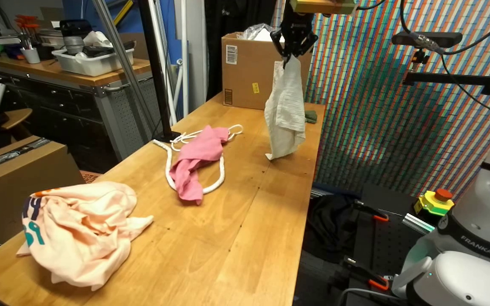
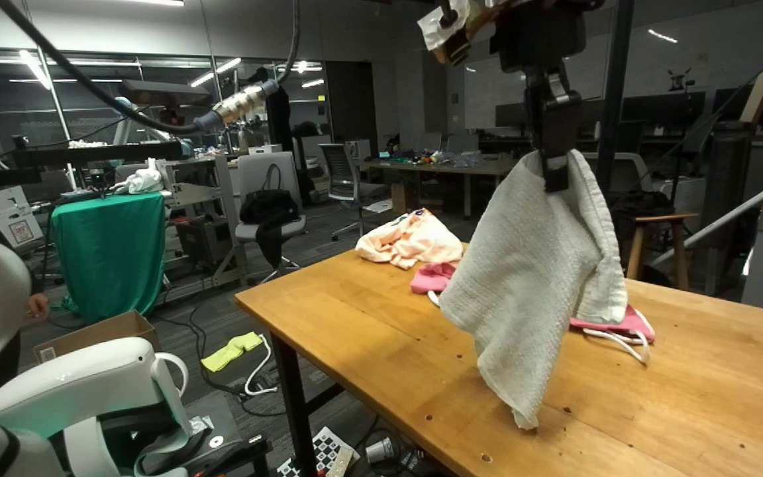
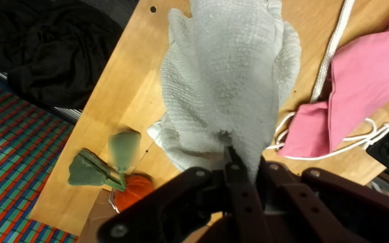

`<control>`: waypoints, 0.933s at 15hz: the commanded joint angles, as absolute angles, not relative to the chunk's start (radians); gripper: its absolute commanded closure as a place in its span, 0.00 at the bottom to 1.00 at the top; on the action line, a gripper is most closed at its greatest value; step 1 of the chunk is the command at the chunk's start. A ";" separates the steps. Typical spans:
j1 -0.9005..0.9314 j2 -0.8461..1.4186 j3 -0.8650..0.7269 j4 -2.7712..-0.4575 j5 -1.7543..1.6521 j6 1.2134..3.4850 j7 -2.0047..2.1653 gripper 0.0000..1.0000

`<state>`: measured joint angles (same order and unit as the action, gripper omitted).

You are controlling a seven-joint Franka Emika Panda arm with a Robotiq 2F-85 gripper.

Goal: Spread the objects that are on the table, where the orange object and pink cloth moved to the right, white towel and smaller rope to remain on the center, light pink object and bigger rope moved to the left

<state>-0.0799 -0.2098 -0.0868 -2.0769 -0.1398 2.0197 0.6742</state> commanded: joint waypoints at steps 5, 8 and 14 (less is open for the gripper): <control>-0.106 -0.154 -0.071 -2.096 -0.152 2.026 0.694 0.94; -0.116 -0.124 -0.078 -2.096 -0.163 2.031 0.720 0.94; -0.115 -0.054 -0.084 -2.114 -0.148 2.067 0.692 0.94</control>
